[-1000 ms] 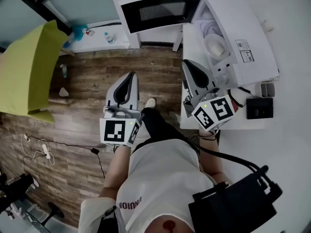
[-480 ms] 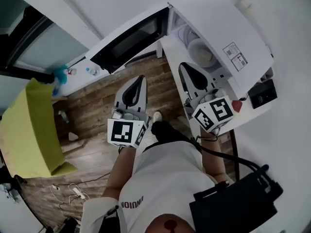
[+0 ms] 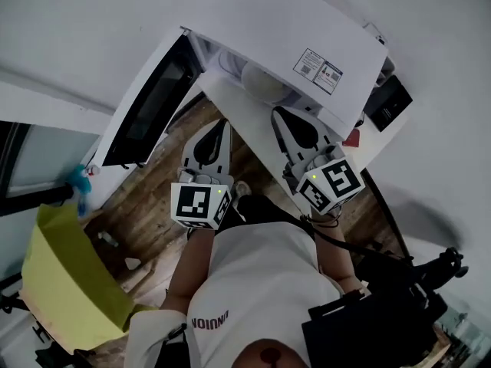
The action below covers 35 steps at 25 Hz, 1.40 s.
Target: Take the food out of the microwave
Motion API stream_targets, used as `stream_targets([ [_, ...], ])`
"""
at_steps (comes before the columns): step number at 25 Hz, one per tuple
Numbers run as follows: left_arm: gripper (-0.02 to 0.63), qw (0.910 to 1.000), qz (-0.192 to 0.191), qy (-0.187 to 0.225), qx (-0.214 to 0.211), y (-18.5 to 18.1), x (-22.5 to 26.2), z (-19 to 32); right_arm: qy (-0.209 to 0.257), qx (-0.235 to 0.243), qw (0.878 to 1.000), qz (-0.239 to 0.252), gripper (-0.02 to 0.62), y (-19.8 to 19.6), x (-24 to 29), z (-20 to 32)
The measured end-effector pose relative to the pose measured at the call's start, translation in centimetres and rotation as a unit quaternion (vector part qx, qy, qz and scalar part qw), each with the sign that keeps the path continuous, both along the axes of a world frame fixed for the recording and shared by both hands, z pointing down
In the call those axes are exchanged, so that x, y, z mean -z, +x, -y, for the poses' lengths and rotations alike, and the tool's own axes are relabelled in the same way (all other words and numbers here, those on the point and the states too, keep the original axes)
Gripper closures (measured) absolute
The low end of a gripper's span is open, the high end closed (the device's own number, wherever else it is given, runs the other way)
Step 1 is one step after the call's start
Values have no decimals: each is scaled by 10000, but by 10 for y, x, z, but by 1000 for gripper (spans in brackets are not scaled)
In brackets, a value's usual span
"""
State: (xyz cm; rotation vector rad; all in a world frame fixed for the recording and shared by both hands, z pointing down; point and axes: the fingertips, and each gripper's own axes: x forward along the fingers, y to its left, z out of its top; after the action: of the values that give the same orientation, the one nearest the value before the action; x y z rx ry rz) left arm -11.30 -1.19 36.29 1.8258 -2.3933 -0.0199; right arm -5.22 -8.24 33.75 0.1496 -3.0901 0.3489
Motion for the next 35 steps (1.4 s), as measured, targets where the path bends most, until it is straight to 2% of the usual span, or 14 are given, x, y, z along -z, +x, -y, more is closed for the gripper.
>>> stream_targets([
  [9, 592, 9943, -200, -306, -1000, -7, -9, 39, -174, -1091, 9938, -120, 574, 20, -6, 18],
  [14, 592, 9830, -348, -658, -1676, -10, -26, 59, -256, -1630, 9861, -186, 574, 16, -9, 23],
  [19, 592, 9702, -562, -972, -2148, -12, -47, 72, -300, -2026, 9783, -300, 574, 11, -18, 25],
  [28, 589, 9516, -1459, -1406, -2311, -26, -92, 87, -288, -2536, 9655, -524, 574, 15, -28, 24],
  [32, 500, 9401, -1933, -1539, -2347, -27, -110, 90, -312, -2671, 9613, -597, 574, 16, -34, 24],
  [35, 496, 9323, -2291, -1640, -2267, -29, -121, 94, -347, -2719, 9597, -623, 574, 18, -35, 23],
])
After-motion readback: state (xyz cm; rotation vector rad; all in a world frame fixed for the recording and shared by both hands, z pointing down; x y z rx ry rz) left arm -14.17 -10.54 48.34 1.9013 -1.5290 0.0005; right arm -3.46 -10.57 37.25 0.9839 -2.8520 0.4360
